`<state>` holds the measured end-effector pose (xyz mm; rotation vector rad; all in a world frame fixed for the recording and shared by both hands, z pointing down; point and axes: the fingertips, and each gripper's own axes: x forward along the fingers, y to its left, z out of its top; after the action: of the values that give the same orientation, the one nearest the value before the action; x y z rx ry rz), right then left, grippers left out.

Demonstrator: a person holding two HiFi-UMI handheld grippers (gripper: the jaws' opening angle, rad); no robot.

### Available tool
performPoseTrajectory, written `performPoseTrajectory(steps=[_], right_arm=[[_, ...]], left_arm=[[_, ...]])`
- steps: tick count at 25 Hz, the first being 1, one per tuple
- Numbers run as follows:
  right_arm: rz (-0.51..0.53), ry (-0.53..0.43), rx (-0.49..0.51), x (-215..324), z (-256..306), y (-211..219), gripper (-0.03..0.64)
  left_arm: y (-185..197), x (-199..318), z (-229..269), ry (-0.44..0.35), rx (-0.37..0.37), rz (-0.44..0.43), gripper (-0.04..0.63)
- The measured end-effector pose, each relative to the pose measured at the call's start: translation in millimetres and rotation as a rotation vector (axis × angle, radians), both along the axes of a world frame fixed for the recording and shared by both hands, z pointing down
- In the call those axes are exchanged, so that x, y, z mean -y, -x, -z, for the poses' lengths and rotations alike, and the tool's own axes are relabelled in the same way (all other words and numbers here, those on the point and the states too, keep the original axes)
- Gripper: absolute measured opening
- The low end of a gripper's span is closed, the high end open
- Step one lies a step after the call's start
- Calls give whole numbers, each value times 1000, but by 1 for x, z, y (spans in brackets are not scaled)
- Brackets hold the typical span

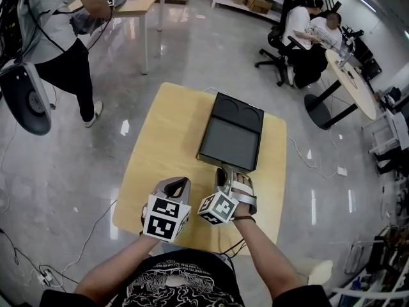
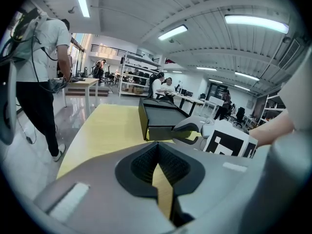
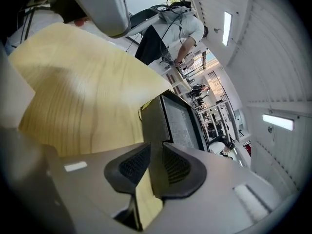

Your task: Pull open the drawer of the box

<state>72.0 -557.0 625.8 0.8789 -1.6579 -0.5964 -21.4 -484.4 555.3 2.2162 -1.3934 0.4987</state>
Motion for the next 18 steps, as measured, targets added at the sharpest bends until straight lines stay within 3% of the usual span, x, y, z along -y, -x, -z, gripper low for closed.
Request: performPoseTrajectory(steps=[13,18], right_arm=[[31,-23,-126,9,-16,-5,147],[47,-17,-136,10,-16,-10,143]], left_arm=[[-3,2,-5,13,7,9,15],[-6,2,-4,18,8,26,15]])
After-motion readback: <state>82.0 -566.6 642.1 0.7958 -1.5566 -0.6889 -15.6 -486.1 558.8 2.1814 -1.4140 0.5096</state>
